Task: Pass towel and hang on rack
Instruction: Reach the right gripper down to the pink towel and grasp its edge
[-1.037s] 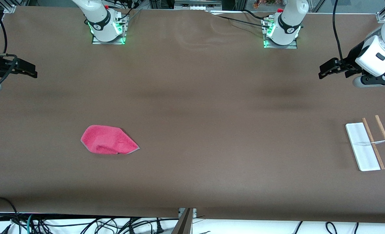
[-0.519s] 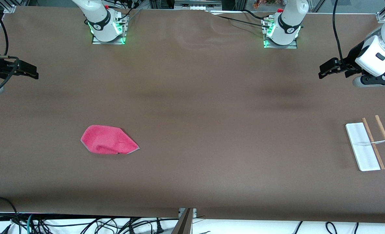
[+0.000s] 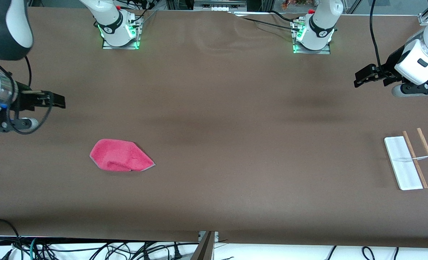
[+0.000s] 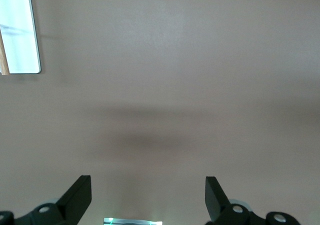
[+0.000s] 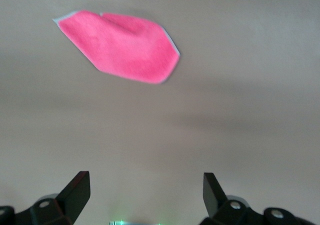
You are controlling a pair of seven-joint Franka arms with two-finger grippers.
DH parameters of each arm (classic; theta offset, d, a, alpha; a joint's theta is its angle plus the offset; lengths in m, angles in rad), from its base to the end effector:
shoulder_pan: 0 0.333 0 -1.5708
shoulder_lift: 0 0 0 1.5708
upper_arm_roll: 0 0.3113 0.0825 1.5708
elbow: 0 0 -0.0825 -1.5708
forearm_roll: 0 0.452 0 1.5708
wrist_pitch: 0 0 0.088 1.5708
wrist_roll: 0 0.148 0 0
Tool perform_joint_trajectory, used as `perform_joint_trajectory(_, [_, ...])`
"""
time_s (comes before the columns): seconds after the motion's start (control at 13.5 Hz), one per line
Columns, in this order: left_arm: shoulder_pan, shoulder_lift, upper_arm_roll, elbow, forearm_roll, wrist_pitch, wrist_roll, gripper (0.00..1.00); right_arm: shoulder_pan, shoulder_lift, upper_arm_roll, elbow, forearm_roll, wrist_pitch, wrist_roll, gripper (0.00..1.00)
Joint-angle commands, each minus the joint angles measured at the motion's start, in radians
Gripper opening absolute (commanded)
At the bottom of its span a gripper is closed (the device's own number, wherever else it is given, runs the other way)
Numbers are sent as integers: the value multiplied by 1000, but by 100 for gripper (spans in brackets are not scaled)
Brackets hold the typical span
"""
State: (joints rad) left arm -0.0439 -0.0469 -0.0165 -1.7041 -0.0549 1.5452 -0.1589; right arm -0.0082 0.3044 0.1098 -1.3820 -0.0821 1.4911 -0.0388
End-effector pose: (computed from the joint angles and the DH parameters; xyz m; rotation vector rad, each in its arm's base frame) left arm 0.5946 -0.0444 0.5343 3.0909 0.1550 -0.1816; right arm 0.6864 0.0491 0.4740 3.0649 0.2149 -0.2957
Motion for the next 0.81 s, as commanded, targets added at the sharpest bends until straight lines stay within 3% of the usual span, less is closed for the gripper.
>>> perform_joint_trajectory(0.0, [7, 12, -3, 29, -19, -24, 12, 100, 40, 83, -1, 4, 21, 72, 13, 100])
perform_joint_trajectory(0.37, [7, 13, -3, 29, -19, -24, 12, 100, 145, 255, -1, 4, 61, 331, 28, 100])
perform_joint_trajectory(0.52, [7, 13, -3, 29, -19, -24, 12, 100, 174, 314, -2, 4, 51, 402, 190, 100])
perform_joint_trajectory(0.74, [7, 13, -3, 29, -19, -24, 13, 100, 218, 380, -2, 3, 47, 480, 231, 100])
